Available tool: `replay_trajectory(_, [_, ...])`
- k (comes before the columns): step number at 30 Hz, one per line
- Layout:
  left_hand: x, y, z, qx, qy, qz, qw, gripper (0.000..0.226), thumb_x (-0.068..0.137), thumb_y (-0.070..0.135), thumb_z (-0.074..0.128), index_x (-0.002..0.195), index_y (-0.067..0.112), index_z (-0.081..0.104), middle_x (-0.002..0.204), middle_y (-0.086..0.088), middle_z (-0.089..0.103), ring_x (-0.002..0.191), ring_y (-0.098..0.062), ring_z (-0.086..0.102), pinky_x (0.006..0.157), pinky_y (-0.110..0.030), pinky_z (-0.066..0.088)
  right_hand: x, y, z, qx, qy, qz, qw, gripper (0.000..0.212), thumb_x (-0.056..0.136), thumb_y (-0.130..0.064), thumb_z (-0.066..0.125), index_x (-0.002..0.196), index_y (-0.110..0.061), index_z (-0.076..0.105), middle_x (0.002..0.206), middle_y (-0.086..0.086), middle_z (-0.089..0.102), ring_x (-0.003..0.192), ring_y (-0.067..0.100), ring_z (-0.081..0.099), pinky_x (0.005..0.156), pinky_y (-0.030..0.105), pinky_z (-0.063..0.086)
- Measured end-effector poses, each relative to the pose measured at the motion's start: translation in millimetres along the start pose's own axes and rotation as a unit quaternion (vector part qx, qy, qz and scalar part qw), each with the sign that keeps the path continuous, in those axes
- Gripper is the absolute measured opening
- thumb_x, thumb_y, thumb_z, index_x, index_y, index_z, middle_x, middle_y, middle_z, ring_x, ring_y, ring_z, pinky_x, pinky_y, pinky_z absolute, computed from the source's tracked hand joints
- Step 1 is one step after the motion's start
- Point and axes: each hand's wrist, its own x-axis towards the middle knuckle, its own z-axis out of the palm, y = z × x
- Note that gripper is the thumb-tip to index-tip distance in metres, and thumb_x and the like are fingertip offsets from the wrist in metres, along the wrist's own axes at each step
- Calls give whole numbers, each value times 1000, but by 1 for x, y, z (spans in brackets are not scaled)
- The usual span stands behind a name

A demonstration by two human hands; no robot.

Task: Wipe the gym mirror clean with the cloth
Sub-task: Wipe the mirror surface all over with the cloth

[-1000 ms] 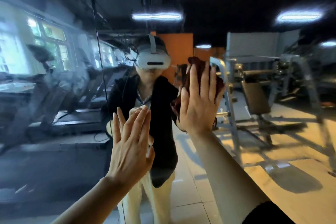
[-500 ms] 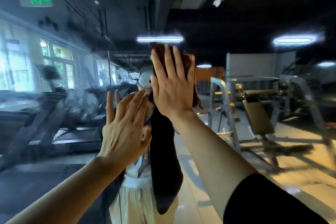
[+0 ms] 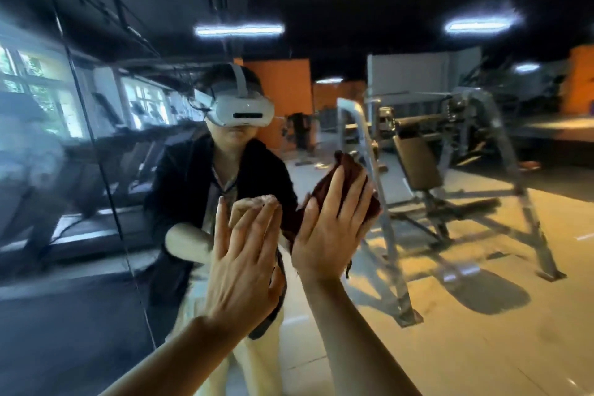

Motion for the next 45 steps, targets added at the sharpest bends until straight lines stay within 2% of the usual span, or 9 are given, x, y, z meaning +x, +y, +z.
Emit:
replay_trajectory(6, [-50, 28, 35, -43, -128, 10, 991, 116, 53, 7, 87, 154, 6, 30, 156, -8, 39, 140, -26, 38, 123, -57, 5, -74, 106, -5, 2, -1, 154, 988, 59, 108, -47, 19, 157, -14, 23, 161, 21, 27, 150, 36, 21, 117, 64, 21])
replay_trajectory(11, [-34, 41, 33, -38, -122, 7, 992, 111, 56, 14, 88, 151, 2, 33, 153, -14, 42, 140, -29, 36, 122, -60, 4, -13, 103, -6, 36, 59, 201, 977, 68, 107, -51, 15, 156, -6, 28, 161, 23, 25, 150, 40, 21, 119, 59, 21])
replay_trajectory(19, [-6, 61, 30, -20, -65, -15, 998, 99, 62, 14, 86, 147, -3, 38, 149, -20, 46, 142, -31, 29, 122, -58, 2, -13, 101, -13, 13, -23, -105, 994, 54, 108, -39, 26, 157, -14, 22, 162, 19, 24, 153, 35, 17, 118, 63, 21])
replay_trajectory(22, [-15, 67, 38, -22, -63, 4, 998, 101, 57, 6, 87, 146, -3, 42, 147, -19, 48, 145, -31, 26, 121, -61, 7, -23, 147, -17, 7, 15, 9, 1000, 57, 108, -44, 22, 157, -15, 23, 164, 10, 18, 152, 33, 20, 117, 62, 25])
replay_trajectory(27, [-20, 62, 36, -30, -43, 1, 999, 95, 53, -4, 85, 141, -4, 50, 143, -21, 52, 152, -15, -14, 123, -53, -2, 26, 170, -17, 49, 88, 186, 977, 68, 106, -50, 20, 155, -3, 30, 160, 23, 28, 148, 41, 25, 122, 40, 10])
replay_trajectory(31, [-39, 38, 21, -25, -30, -28, 999, 80, 68, 3, 75, 143, -3, 48, 147, -22, 47, 154, -20, -10, 123, -54, -4, 61, 132, -15, 24, 86, 74, 993, 64, 107, -45, 21, 153, -4, 35, 159, 23, 31, 149, 37, 24, 123, 49, 15])
replay_trajectory(34, [-71, 10, 11, -15, -56, -88, 994, 101, 68, -1, 80, 154, 8, 30, 157, -17, 32, 148, -43, 22, 121, -61, 3, 49, 93, -15, 3, 27, -83, 996, 61, 108, -42, 20, 153, -5, 34, 158, 25, 31, 148, 38, 23, 118, 61, 24])
replay_trajectory(39, [-122, -34, -9, 0, -50, -146, 988, 110, 57, -1, 88, 152, 4, 33, 157, -17, 29, 144, -35, 27, 123, -46, -11, -14, 51, -11, -18, -66, -288, 955, 55, 108, -40, 23, 157, -14, 25, 160, 21, 27, 151, 36, 16, 116, 63, 24])
replay_trajectory(45, [-168, -99, -27, 16, -26, -178, 984, 98, 75, 26, 69, 157, 7, 19, 162, -17, 24, 149, -32, 21, 123, -49, -11, -109, -20, 12, -15, -66, -297, 953, 55, 108, -38, 25, 158, -18, 19, 159, 16, 25, 155, 29, 5, 118, 61, 21])
